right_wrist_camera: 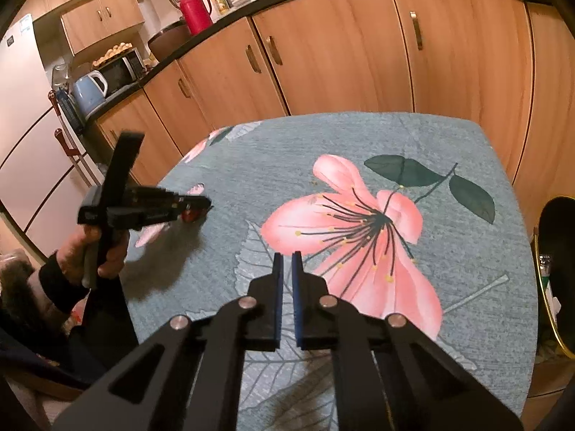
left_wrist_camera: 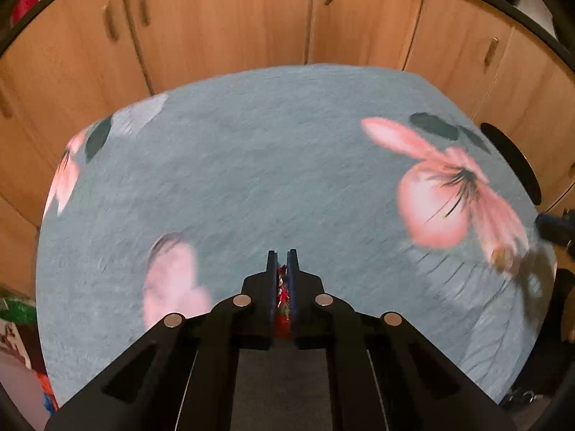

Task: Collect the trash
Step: 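Grasp the small white cap with the right tool while the left tool grasps the red wrapper, then drop the white cap into the bin with the right tool while the left tool drops the red wrapper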

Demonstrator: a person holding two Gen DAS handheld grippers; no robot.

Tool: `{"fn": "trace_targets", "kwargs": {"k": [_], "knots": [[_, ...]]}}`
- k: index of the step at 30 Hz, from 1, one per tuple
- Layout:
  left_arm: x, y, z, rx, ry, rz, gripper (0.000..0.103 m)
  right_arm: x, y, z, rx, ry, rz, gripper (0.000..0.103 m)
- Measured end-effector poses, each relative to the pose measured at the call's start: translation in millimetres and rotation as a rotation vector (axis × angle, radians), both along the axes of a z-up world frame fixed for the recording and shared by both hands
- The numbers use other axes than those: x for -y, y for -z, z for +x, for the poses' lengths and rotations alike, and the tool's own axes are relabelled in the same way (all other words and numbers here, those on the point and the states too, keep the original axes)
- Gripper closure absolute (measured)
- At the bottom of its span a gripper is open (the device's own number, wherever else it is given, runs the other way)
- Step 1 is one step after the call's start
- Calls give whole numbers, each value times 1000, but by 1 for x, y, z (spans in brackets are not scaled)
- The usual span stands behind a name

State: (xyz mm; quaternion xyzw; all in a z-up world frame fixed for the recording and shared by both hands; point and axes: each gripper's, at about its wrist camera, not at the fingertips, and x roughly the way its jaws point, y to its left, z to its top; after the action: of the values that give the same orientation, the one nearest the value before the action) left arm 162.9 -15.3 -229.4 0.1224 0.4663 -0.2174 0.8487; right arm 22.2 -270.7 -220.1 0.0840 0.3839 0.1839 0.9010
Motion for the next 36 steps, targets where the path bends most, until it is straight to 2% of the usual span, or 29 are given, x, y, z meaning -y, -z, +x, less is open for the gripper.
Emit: {"fn": "trace_targets", "kwargs": {"k": [2,3,4,5,6,7,10,12,13,15,19,22,27,31,36], "knots": [[17,-16,-2,26,30,-21,99,2,1,1,-6,6,-18,94],[21,-26,-5,44,58,-52,99,2,4,3,-24,2,-61,92],[22,-30,-7,52,68,-61,99,1,6,4,-34,3,-95,78],[22,-33,-8,56,75,-65,99,2,7,3,-21,1,-100,57],[20,-32,-8,52,77,-70,99,2,9,4,-19,-12,-92,50],[16,-30,-8,37,76,-86,99,0,11,7,-26,-27,-90,47],[5,-15,-4,-16,41,-95,99,-9,22,17,-62,-59,-113,48],[4,-10,-4,-29,37,-103,99,-20,35,22,-121,-103,-131,75],[6,-12,-7,-25,40,-106,99,-26,39,22,-127,-110,-161,79],[8,-17,-8,-9,52,-114,99,-35,40,19,-118,-104,-223,80],[24,-34,-8,8,96,-142,99,-21,24,7,-72,-66,-206,82],[62,-52,-9,26,174,-162,99,14,2,-5,-25,21,-182,82],[166,-77,-19,79,354,-159,99,109,-21,-29,20,246,-172,82],[246,-80,-23,70,458,-157,99,182,-18,-42,18,400,-201,82],[336,-69,-31,43,549,-132,99,247,-1,-39,-16,499,-228,82]]}}
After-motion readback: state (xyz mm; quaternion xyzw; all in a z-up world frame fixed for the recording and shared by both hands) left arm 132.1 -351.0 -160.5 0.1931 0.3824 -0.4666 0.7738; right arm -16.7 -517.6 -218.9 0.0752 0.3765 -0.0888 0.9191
